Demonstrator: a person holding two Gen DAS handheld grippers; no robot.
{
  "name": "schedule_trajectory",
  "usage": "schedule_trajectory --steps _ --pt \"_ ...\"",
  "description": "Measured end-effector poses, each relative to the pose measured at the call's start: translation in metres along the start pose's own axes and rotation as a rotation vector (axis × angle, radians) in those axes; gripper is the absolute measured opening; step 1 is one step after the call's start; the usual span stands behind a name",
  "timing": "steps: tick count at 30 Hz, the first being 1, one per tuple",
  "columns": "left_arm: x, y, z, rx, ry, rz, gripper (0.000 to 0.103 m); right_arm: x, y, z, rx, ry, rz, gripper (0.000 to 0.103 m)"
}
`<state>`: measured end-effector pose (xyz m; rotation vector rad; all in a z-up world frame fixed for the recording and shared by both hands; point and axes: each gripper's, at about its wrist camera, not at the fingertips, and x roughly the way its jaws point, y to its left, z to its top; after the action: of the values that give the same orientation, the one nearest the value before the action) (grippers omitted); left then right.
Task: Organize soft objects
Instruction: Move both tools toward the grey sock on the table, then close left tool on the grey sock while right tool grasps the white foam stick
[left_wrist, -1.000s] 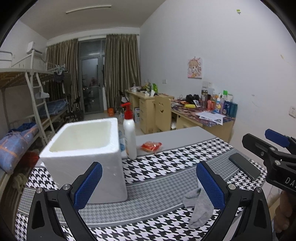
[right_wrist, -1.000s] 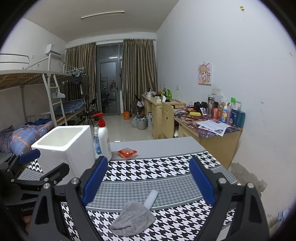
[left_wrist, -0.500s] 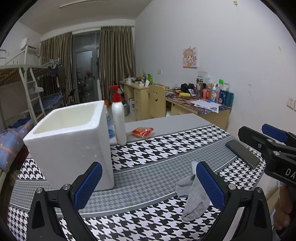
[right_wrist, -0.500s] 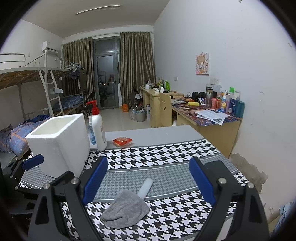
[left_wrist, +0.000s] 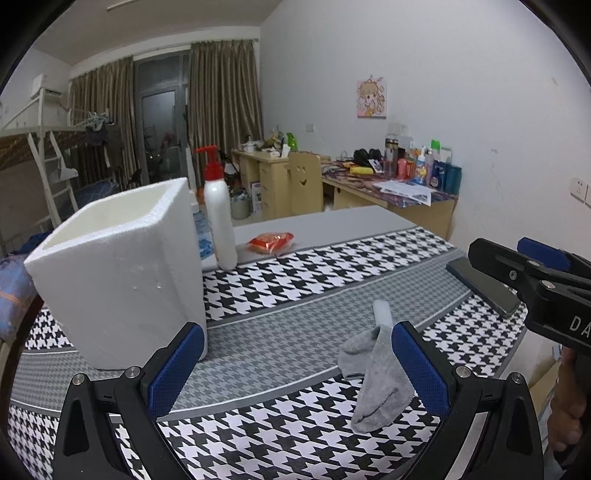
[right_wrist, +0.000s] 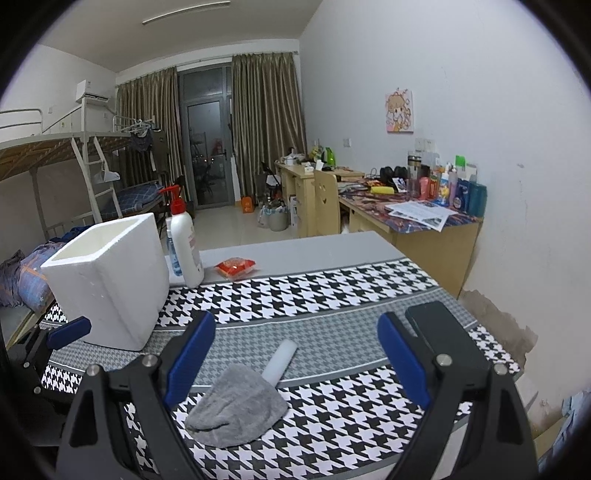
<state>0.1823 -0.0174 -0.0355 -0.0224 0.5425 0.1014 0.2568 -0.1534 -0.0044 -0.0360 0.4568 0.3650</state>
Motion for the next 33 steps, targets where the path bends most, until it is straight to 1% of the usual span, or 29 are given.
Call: schedule_trajectory --steps 16,18,22,25,28,33 --pt "0.028 -0.022 -0.016 0.045 0.100 -0.036 0.102 0.023 -0.014 -0.017 0.014 0.099 -0.018 0.092" --pt "0.032 -0.026 -0.019 0.056 0.114 -0.044 0.100 0.026 -0.016 -0.018 0.021 0.110 -0.017 0.092" --pt "0.043 -0.028 -0.023 0.054 0.153 -0.043 0.090 0.031 -0.020 -0.022 0.025 0.130 -0.016 0.092" --pt "0.049 -0.029 -0.026 0.047 0.184 -0.064 0.089 0.034 -0.022 -0.022 0.024 0.137 -0.019 0.092" --pt "0.053 -0.032 -0.028 0.058 0.194 -0.068 0.088 0.037 -0.023 -0.023 0.022 0.144 -0.016 0.092" --pt "0.061 -0.036 -0.032 0.068 0.226 -0.079 0.081 0.043 -0.025 -0.027 0.026 0.166 -0.014 0.092"
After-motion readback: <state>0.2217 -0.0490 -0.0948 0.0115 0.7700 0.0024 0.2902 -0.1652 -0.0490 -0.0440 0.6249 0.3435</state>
